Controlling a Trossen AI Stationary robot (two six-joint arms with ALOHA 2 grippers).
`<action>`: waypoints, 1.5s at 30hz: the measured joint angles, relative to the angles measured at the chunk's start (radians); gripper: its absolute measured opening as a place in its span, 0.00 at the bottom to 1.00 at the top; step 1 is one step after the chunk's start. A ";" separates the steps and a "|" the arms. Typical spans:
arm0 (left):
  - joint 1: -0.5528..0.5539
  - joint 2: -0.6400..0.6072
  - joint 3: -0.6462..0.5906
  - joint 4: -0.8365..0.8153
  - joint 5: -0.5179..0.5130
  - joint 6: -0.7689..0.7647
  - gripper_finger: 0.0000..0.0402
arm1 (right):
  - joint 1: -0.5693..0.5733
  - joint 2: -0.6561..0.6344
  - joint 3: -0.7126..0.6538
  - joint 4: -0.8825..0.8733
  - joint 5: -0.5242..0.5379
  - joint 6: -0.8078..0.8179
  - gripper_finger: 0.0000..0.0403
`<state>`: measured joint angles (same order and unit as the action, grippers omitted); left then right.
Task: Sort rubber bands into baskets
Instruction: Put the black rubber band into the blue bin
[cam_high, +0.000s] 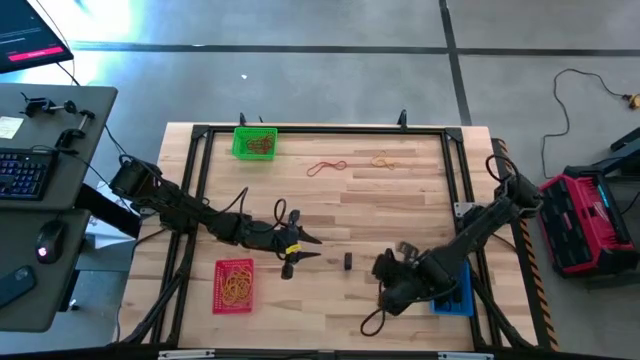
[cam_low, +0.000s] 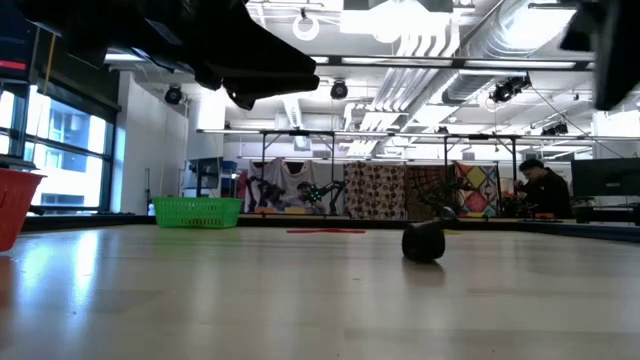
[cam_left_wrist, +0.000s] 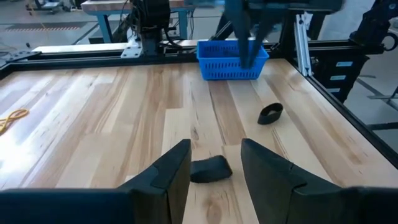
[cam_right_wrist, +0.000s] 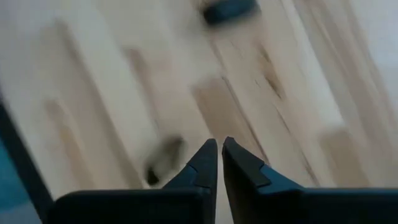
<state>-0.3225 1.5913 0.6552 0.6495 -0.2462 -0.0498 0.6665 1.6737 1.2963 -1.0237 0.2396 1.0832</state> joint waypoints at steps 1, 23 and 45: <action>0.000 0.000 0.000 0.000 0.000 0.000 0.33 | -0.006 0.000 -0.012 0.056 0.014 -0.027 0.04; 0.000 0.000 0.000 0.006 0.000 -0.026 0.33 | -0.245 0.144 -0.199 0.582 0.126 0.046 0.50; 0.000 0.000 -0.001 0.000 0.000 -0.027 0.33 | -0.268 0.199 -0.199 0.659 0.060 -0.145 0.04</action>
<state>-0.3222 1.5913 0.6544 0.6491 -0.2462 -0.0765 0.3988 1.8727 1.0973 -0.3649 0.2993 0.9381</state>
